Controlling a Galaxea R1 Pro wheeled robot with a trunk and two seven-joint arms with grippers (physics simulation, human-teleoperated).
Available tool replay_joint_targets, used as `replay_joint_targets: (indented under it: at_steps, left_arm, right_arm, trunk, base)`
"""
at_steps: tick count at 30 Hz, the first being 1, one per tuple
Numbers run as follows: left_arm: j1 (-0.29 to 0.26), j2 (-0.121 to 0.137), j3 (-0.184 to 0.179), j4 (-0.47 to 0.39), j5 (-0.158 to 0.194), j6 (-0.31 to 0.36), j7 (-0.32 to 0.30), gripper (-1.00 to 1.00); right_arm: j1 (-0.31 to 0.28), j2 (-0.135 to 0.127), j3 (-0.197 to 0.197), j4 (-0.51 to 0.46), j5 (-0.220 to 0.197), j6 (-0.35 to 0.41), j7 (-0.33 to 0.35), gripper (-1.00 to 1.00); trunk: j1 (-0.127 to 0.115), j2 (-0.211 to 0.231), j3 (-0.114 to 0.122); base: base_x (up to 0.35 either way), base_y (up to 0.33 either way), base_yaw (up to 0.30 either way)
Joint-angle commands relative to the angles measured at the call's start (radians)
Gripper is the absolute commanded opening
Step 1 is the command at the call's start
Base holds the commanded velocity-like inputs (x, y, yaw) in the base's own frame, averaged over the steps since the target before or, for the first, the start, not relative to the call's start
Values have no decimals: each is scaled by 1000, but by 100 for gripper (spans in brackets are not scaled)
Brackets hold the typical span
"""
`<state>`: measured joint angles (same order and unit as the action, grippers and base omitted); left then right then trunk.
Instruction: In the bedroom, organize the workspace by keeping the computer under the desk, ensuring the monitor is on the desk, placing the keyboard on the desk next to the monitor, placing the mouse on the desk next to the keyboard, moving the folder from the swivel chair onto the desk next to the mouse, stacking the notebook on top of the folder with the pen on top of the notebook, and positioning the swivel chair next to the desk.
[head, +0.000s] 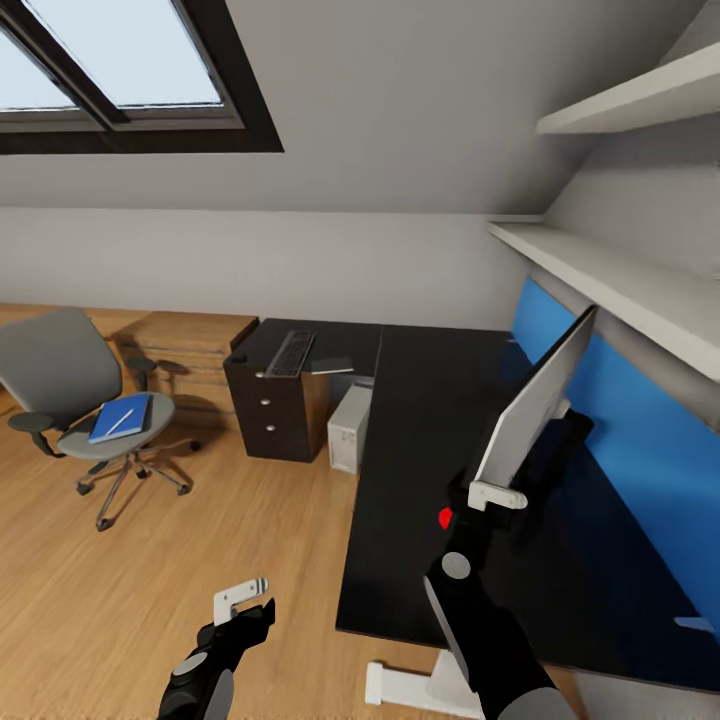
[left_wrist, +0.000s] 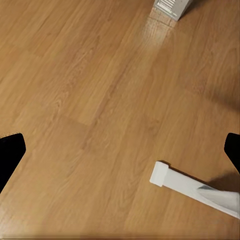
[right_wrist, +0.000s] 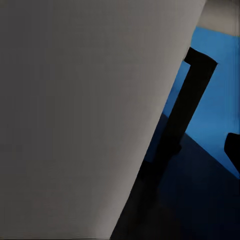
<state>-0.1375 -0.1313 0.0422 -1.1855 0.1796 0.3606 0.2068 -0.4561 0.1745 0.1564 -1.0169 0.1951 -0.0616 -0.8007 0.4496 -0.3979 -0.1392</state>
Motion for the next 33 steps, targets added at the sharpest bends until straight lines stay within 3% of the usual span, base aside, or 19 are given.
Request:
replay_joint_targets:
  at_steps: [1, 33]
  left_arm:
    - [-1, -1, 1, -2, 11, 5, 5, 100]
    - [-1, -1, 2, -2, 12, 5, 5, 100]
  right_arm:
    - [-1, 0, 0, 1, 0, -3, -5, 100]
    - [-1, 0, 1, 3, 0, -3, -3, 100]
  trunk:
    - [0, -2, -2]
    - [0, -2, -2]
  base:
    - [-139, -125, 0]
    - [-139, -119, 0]
